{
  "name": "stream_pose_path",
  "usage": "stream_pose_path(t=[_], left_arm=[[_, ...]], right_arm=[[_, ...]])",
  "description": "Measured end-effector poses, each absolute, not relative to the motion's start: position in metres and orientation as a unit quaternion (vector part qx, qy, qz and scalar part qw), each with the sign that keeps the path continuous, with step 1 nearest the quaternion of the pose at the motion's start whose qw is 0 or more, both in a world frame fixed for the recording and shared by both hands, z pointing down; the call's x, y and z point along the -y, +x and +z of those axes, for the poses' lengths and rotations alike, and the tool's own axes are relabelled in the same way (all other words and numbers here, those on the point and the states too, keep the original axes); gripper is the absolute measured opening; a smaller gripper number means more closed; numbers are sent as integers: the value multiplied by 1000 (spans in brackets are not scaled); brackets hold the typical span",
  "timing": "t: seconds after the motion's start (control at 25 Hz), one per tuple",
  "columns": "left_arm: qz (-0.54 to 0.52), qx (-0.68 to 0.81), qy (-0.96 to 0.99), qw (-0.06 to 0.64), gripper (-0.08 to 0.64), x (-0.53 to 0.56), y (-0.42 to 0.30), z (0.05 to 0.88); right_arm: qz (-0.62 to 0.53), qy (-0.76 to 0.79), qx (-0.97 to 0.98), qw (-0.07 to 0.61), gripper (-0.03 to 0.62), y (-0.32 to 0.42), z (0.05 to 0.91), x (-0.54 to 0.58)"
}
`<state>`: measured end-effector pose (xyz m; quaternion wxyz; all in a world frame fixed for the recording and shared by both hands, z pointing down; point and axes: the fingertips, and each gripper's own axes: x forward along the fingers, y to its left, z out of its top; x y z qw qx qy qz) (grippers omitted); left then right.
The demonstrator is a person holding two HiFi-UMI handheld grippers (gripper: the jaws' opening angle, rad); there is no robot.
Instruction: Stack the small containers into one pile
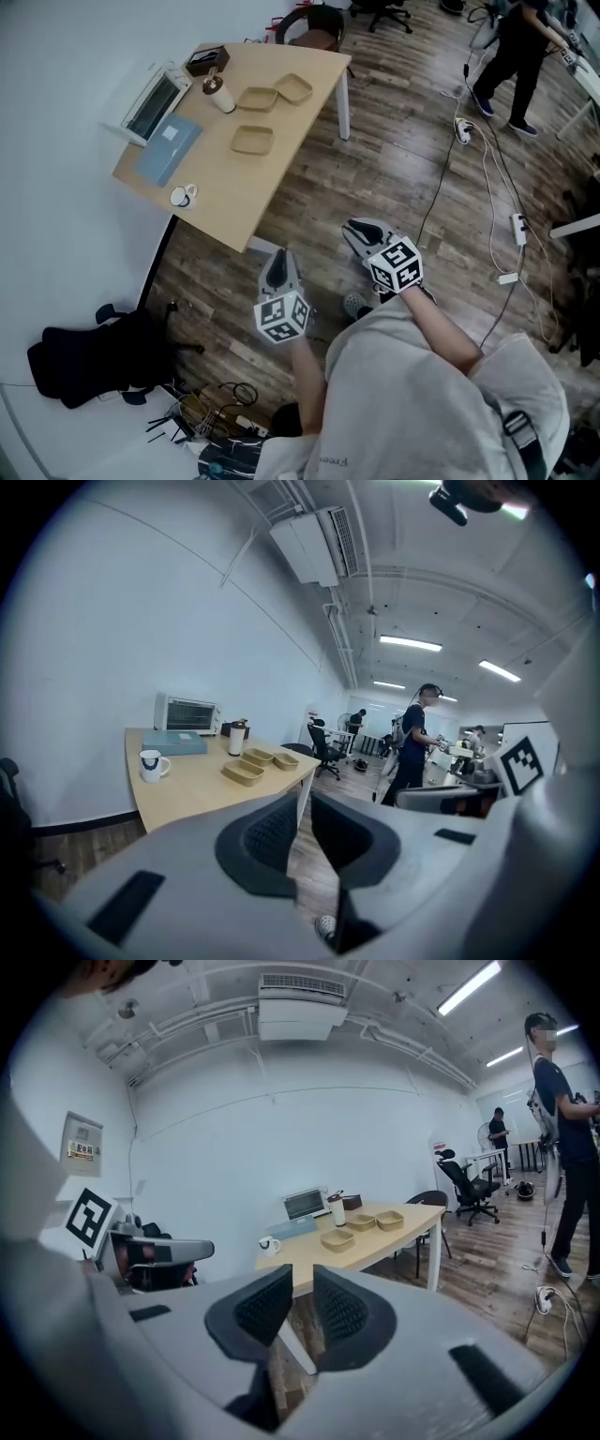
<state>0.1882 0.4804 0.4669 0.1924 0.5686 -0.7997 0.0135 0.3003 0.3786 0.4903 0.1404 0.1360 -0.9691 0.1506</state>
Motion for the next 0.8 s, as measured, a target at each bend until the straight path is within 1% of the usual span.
stream_pose_path(t=[0.08,0.16,0.4,0.8], left_arm=[[12,801,567,192,59,-476,182,468],[9,803,564,194,78,-471,174,469],[17,809,552,202,91,-449,152,478],[39,824,524,213,92,-389,82,483]], right_arm=[[154,137,969,134,72,300,490,-373],[156,137,969,132,96,298,492,-367],[170,131,968,132,98,280,501,-338],[184,96,968,142,104,204,511,-266]])
